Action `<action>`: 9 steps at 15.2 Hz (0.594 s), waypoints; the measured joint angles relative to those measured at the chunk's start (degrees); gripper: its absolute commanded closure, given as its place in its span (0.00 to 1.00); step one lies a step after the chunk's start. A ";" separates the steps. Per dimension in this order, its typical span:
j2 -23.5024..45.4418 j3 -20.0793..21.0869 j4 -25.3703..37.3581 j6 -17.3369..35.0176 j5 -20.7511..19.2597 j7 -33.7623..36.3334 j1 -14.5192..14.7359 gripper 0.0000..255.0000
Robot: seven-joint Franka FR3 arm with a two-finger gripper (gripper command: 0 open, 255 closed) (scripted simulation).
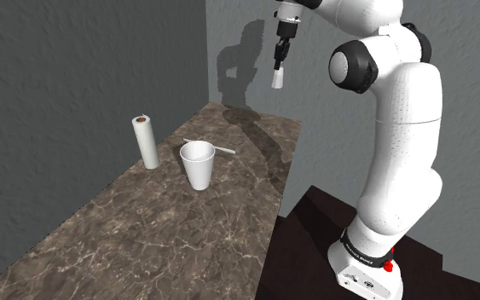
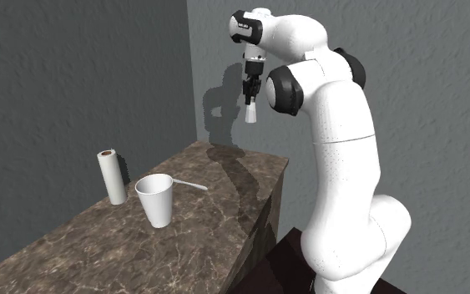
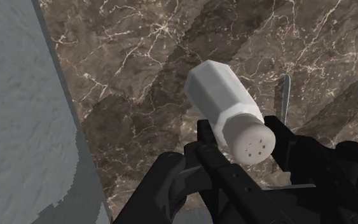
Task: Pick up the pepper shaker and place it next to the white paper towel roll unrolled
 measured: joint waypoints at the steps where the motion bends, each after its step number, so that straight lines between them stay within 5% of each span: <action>1: 0.19 0.00 1.01 -0.83 0.10 0.06 -0.19 1.00; 5: 2.20 0.27 7.23 -4.96 0.95 1.09 -0.99 1.00; 9: -3.37 0.95 -0.63 -1.95 -1.28 4.99 4.20 1.00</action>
